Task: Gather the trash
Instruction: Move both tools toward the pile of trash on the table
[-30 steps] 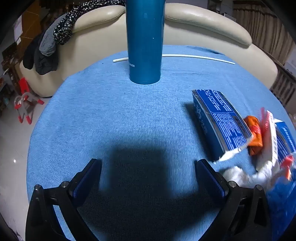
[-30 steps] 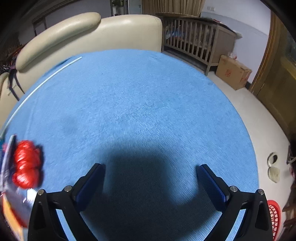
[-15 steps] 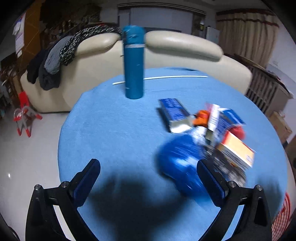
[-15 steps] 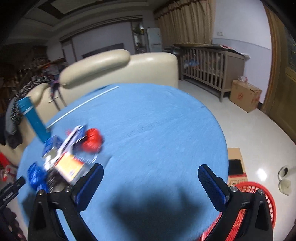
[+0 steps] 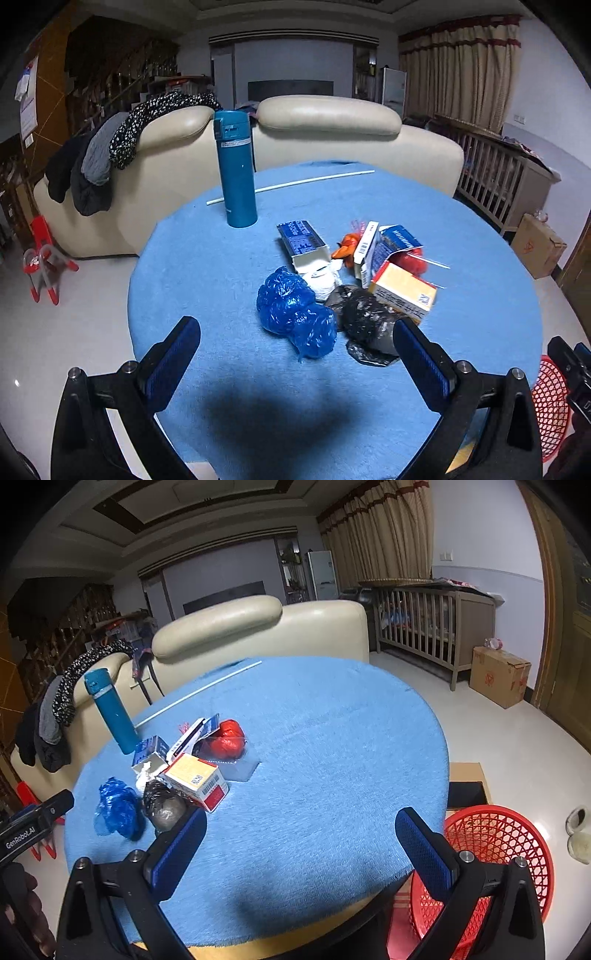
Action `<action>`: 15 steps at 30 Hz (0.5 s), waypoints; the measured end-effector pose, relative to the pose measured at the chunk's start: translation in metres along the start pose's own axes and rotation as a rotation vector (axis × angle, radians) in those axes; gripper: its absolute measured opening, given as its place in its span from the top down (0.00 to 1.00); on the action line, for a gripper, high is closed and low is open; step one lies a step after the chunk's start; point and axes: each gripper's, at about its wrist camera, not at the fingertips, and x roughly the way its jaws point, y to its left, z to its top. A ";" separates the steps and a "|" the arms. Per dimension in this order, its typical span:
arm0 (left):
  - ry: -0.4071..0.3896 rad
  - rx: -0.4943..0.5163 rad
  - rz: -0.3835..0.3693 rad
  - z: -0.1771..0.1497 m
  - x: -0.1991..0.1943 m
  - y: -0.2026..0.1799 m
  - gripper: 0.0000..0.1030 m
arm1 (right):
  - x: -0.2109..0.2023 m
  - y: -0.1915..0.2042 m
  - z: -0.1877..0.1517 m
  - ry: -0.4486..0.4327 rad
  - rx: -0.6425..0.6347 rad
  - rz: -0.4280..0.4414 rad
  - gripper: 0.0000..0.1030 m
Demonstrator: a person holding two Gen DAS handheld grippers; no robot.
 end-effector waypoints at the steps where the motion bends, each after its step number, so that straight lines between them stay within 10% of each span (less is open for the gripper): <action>1: -0.003 0.001 -0.001 -0.002 -0.001 -0.001 0.00 | -0.001 0.000 0.000 -0.002 0.004 0.002 0.00; 15: -0.023 0.053 0.015 -0.009 -0.008 -0.014 0.00 | -0.005 0.007 -0.008 -0.008 -0.015 0.020 0.00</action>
